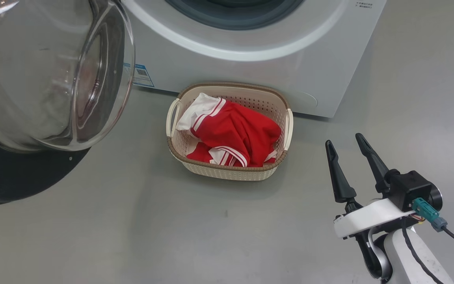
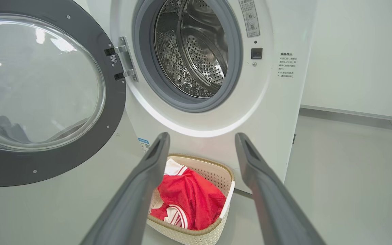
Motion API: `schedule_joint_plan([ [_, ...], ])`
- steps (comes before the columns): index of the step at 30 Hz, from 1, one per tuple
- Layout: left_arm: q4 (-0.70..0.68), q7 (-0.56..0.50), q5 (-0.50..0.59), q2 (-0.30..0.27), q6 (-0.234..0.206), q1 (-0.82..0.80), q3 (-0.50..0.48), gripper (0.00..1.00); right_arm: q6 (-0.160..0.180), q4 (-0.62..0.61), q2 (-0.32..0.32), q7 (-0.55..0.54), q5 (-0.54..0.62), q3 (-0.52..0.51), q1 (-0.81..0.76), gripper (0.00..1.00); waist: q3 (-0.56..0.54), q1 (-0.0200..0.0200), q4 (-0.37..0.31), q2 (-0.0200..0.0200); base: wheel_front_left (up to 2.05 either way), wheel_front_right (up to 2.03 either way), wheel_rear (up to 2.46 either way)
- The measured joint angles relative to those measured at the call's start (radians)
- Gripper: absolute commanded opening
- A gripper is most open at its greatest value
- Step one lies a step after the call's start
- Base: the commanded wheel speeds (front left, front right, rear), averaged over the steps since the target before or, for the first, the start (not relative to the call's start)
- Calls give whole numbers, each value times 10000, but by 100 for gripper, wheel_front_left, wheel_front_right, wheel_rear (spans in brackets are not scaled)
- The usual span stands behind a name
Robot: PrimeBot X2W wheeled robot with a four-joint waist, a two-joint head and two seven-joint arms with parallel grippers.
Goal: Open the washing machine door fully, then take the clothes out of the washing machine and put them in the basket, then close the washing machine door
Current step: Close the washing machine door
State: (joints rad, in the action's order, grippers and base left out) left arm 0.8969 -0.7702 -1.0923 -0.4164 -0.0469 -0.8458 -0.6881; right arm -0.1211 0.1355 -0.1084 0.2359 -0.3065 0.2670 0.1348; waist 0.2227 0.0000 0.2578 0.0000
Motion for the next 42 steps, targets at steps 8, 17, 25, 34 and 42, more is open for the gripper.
schedule_joint_plan([
  [8, -17, -909, 10, 447, 527, 264, 558, 0, 0, 29, 40, 42, -8, -29, 1, 100, -97, 0, 81, 0, 0, 0, 0],
  [17, -245, -2084, -587, 744, 1104, 453, 627, 0, 2, 105, 73, 71, -13, -69, 1, 100, -233, 0, 208, 0, 0, 0, 0],
  [25, -560, -3262, -1225, 1191, 1402, 738, 671, 0, 2, 221, 119, 73, -88, -109, -1, 100, -377, 0, 295, 0, 0, 0, 0],
  [34, -1152, -4332, -1835, 1576, 1503, 1196, 654, 0, 2, 242, 146, 75, -100, -128, -5, 100, -561, 0, 374, 0, 0, 0, 0],
  [42, -1824, -5187, -2629, 2435, 1580, 1276, 460, 0, 2, 272, 161, 82, -100, -128, -13, 100, -680, 0, 431, 0, 0, 0, 0],
])
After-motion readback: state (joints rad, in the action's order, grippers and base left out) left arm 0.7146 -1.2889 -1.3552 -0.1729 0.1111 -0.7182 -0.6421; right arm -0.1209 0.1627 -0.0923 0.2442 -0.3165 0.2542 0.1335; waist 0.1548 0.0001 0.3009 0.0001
